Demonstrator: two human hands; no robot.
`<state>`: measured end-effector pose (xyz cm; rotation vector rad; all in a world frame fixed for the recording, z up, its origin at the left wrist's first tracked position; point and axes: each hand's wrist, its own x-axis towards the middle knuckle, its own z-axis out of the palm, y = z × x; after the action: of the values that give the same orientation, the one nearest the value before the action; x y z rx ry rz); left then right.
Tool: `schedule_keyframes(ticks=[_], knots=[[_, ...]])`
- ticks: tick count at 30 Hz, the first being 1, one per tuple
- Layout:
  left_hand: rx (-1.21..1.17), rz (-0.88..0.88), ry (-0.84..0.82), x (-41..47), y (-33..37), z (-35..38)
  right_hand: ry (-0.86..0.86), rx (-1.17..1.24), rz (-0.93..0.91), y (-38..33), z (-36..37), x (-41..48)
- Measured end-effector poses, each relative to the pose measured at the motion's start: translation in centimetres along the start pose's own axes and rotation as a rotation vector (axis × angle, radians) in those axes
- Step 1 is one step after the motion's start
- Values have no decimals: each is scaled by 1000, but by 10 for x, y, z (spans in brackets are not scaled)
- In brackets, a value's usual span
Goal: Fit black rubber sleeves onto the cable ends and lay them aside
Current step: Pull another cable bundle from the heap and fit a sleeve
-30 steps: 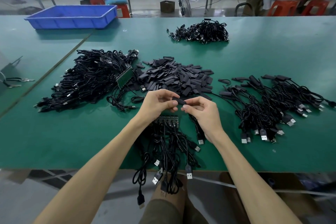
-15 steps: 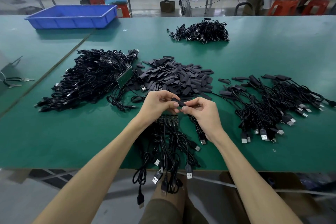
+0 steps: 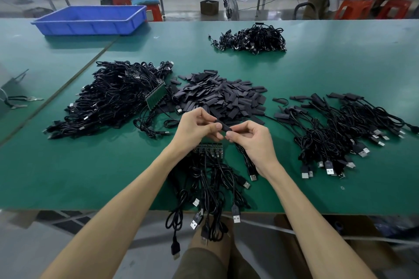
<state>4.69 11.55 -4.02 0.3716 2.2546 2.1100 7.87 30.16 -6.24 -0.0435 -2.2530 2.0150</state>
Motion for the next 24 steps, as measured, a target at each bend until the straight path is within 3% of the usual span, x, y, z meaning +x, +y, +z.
schedule_keyframes(ticks=[24], knots=[[-14, -43, 19, 2, -6, 0, -41, -124, -108, -6, 6, -3]])
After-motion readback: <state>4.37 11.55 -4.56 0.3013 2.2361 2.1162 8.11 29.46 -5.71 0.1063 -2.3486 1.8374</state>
